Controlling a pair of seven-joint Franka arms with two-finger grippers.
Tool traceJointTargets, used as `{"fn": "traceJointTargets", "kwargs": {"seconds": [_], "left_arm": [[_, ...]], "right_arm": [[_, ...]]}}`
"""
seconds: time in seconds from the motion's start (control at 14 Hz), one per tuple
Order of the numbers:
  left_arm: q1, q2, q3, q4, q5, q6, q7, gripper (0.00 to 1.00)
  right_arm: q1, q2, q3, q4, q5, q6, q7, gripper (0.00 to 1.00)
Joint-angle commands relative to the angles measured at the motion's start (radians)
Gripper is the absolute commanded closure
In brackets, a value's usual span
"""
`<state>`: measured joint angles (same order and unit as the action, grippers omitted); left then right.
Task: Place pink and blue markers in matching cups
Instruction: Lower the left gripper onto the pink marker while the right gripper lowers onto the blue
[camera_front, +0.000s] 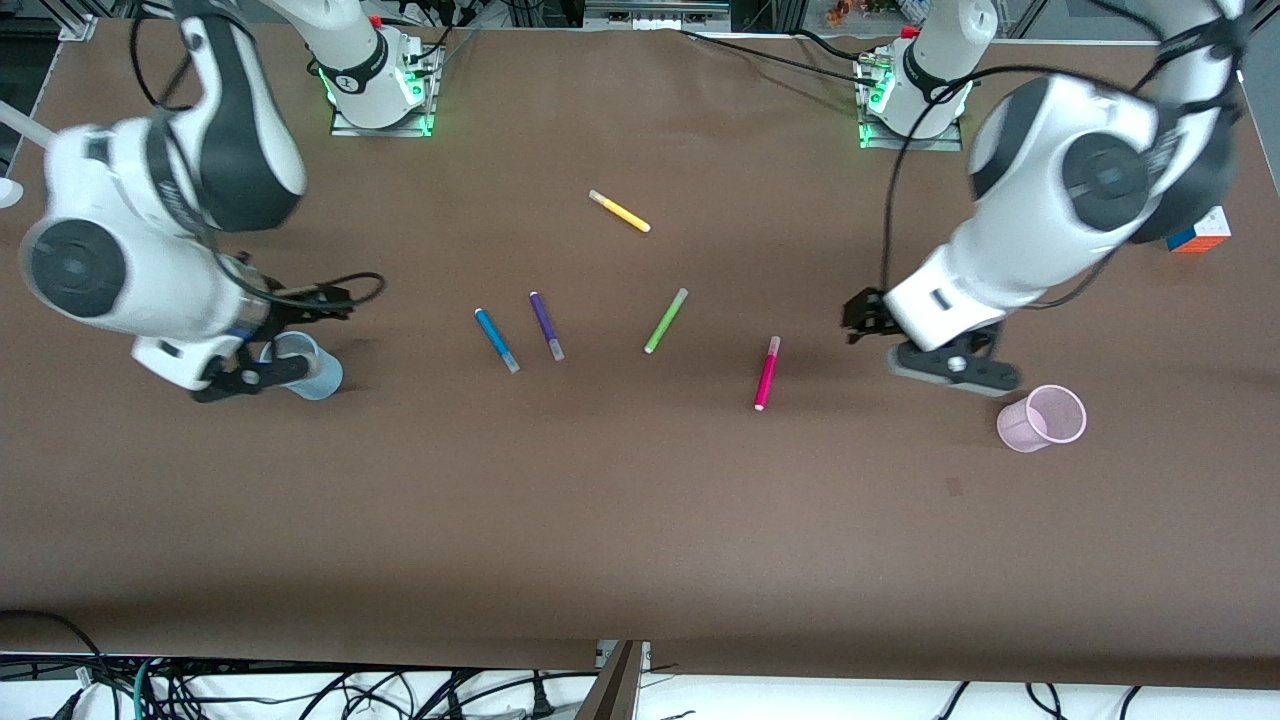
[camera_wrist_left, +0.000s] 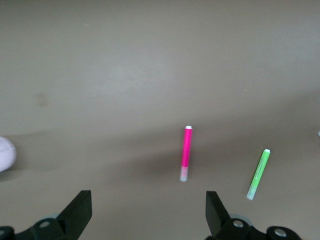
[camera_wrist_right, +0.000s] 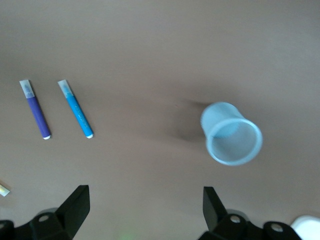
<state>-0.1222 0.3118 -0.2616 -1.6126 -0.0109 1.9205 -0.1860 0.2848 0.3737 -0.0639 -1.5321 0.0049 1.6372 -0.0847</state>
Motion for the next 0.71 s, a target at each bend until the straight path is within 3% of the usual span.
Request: {"fn": "traceJointTargets", "kwargs": {"seconds": [0.0,0.29,0.5,0.64], "left_arm": [[-0.028,0.068,-0.002,-0.004,0.026,0.055,-0.026,0.0],[-0.042,0.141,-0.002,-0.062,0.029,0.154,-0.015,0.0],[-0.045,0.147,-0.002,-0.24,0.077,0.378,-0.016,0.0],[-0.047,0.167,-0.002,-0.294,0.1,0.474,-0.026,0.0]], "right_arm": [[0.074,0.071,-0.007,0.015,0.023,0.055,0.01,0.0],[0.135,0.125,-0.005,-0.035,0.055,0.174,0.01,0.0],[0.166,0.128,-0.005,-0.118,0.06,0.298,0.01,0.0],[0.18,0.131,-0.005,-0.147,0.064,0.328,0.01,0.0]]}}
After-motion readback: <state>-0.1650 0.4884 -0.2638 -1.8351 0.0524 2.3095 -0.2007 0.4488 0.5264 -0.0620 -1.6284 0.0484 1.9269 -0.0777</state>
